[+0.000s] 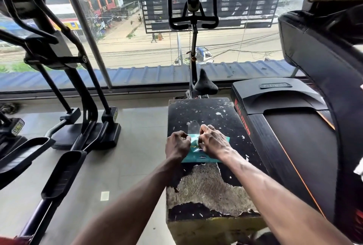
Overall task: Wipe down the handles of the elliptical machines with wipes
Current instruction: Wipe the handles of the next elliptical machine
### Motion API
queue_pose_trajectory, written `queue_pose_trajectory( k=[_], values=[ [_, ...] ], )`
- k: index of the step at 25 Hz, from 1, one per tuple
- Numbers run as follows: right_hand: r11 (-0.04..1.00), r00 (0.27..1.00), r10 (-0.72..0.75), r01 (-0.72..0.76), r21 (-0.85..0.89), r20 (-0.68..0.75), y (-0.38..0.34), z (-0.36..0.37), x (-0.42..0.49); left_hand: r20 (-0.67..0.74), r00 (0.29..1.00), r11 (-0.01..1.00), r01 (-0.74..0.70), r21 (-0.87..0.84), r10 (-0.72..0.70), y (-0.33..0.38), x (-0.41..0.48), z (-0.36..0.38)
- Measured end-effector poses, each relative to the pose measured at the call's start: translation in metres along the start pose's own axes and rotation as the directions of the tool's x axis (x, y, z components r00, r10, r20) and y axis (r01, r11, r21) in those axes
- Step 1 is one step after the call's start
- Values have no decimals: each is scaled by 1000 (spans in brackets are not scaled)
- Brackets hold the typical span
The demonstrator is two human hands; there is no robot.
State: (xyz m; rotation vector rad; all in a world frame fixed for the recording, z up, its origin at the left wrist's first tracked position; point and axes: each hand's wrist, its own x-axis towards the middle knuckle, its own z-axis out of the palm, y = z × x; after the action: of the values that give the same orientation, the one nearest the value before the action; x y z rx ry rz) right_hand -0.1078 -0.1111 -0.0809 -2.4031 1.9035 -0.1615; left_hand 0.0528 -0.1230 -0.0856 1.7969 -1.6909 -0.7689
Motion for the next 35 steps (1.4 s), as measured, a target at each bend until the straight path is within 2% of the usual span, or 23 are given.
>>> queue_pose_trajectory(
  k=[6, 12, 22, 28, 31, 35],
  values=[
    [989, 992, -121, 124, -79, 35, 3, -5, -1, 27, 1000, 1000, 6, 12, -7, 2, 2, -2],
    [986, 985, -168, 168, 3, 29, 15, -11, -2, 27, 1000, 999, -13, 35, 12, 8, 5, -3],
    [977, 973, -207, 211, 30, -102, 23, -8, 0, 46, 999, 999, -13, 32, 12, 11, 8, -7],
    [937, 995, 9, 26, 349, -98, 29, -21, 4, 40, 999, 999, -21, 38, 19, 15, 8, -6],
    [818, 992, 112, -58, 573, -61, 33, -23, 8, 45, 999, 999, -5, 38, 3, 16, 8, -6],
    [669, 982, 159, -33, 743, -99, 28, -32, 11, 56, 998, 1000, 6, 29, -8, 15, 9, -7]
  ],
)
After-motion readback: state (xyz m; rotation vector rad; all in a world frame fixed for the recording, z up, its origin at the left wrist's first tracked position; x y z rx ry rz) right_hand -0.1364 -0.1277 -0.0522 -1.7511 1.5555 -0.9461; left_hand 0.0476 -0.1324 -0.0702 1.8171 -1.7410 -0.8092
